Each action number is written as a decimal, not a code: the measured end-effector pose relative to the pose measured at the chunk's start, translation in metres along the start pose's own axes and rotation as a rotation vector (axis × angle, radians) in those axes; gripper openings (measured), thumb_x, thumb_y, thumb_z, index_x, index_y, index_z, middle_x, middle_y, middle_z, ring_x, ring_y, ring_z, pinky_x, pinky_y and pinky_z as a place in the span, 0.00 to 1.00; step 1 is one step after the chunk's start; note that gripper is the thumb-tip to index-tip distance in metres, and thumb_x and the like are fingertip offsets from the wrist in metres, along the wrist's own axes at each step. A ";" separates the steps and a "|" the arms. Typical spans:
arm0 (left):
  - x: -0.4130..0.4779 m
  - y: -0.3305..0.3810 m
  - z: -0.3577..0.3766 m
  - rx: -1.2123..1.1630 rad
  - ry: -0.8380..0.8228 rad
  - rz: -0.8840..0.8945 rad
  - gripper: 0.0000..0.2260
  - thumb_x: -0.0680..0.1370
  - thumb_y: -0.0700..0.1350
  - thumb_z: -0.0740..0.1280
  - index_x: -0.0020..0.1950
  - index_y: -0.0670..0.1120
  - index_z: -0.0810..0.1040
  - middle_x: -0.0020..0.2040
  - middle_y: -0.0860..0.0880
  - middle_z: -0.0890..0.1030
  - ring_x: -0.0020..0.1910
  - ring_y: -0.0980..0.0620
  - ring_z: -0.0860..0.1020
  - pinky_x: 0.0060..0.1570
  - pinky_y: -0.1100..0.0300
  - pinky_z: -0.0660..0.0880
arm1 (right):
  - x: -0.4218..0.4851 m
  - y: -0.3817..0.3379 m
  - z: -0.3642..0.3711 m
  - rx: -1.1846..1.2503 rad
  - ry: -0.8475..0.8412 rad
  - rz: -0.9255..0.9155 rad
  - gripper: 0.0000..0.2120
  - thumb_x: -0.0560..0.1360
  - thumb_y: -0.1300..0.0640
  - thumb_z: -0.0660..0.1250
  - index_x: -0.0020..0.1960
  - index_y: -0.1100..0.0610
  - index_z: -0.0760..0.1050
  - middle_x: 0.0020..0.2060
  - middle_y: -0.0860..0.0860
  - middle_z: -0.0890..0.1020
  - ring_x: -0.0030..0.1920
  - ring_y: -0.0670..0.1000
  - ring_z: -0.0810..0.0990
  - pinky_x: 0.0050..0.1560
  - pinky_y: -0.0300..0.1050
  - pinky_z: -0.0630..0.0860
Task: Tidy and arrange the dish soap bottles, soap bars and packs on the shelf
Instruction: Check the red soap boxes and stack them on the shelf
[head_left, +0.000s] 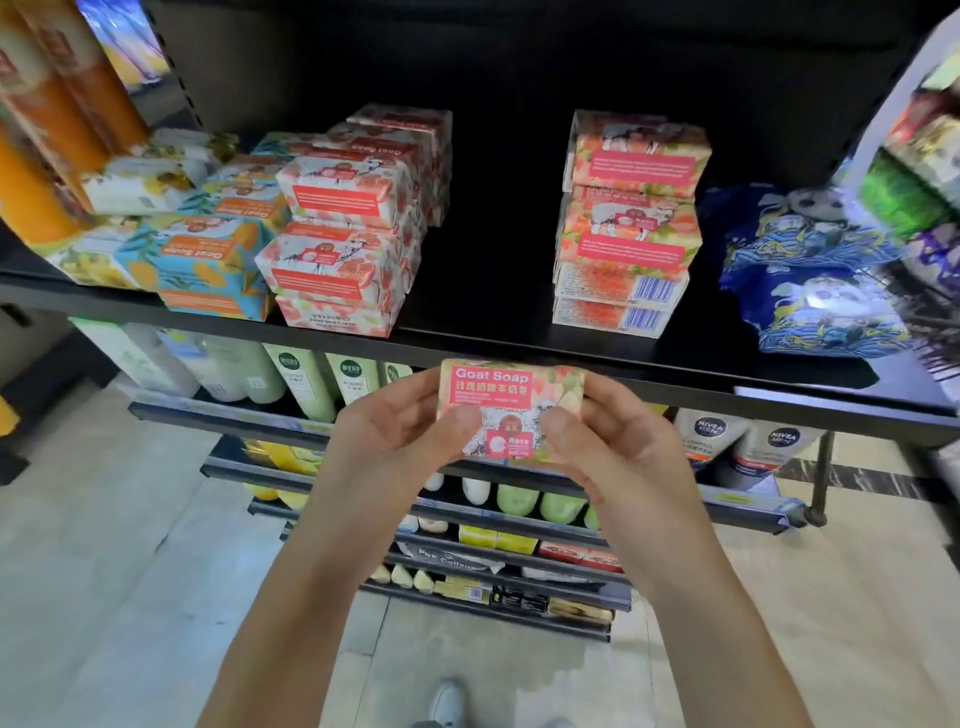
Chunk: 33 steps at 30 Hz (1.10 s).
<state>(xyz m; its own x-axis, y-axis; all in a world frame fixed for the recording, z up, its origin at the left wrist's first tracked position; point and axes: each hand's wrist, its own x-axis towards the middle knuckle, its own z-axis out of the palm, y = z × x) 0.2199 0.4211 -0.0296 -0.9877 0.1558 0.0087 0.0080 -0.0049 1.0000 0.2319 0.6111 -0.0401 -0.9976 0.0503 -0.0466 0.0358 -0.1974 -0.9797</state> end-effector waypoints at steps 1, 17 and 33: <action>0.000 -0.003 -0.002 -0.013 -0.008 0.003 0.19 0.76 0.47 0.70 0.66 0.49 0.80 0.56 0.51 0.87 0.58 0.50 0.84 0.60 0.55 0.79 | -0.001 -0.001 0.001 -0.035 -0.007 -0.001 0.22 0.69 0.50 0.74 0.63 0.51 0.79 0.53 0.51 0.87 0.55 0.51 0.86 0.54 0.42 0.80; 0.004 -0.013 -0.026 -0.246 -0.064 -0.069 0.31 0.73 0.57 0.74 0.72 0.46 0.74 0.64 0.47 0.83 0.65 0.49 0.81 0.64 0.54 0.78 | 0.006 0.006 0.018 -0.094 -0.027 -0.260 0.23 0.68 0.61 0.76 0.62 0.58 0.78 0.56 0.53 0.86 0.60 0.53 0.83 0.57 0.45 0.80; 0.011 -0.010 -0.040 -0.430 -0.004 -0.054 0.19 0.81 0.49 0.70 0.65 0.36 0.79 0.60 0.41 0.85 0.62 0.44 0.82 0.65 0.50 0.77 | 0.006 0.003 0.033 -0.183 -0.036 -0.128 0.32 0.68 0.42 0.80 0.69 0.44 0.76 0.64 0.45 0.82 0.65 0.47 0.80 0.68 0.53 0.76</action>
<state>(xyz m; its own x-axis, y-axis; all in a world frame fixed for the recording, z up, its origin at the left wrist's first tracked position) 0.2031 0.3836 -0.0399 -0.9843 0.1711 -0.0423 -0.1099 -0.4080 0.9063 0.2236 0.5783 -0.0367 -0.9961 0.0279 0.0842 -0.0845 -0.0102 -0.9964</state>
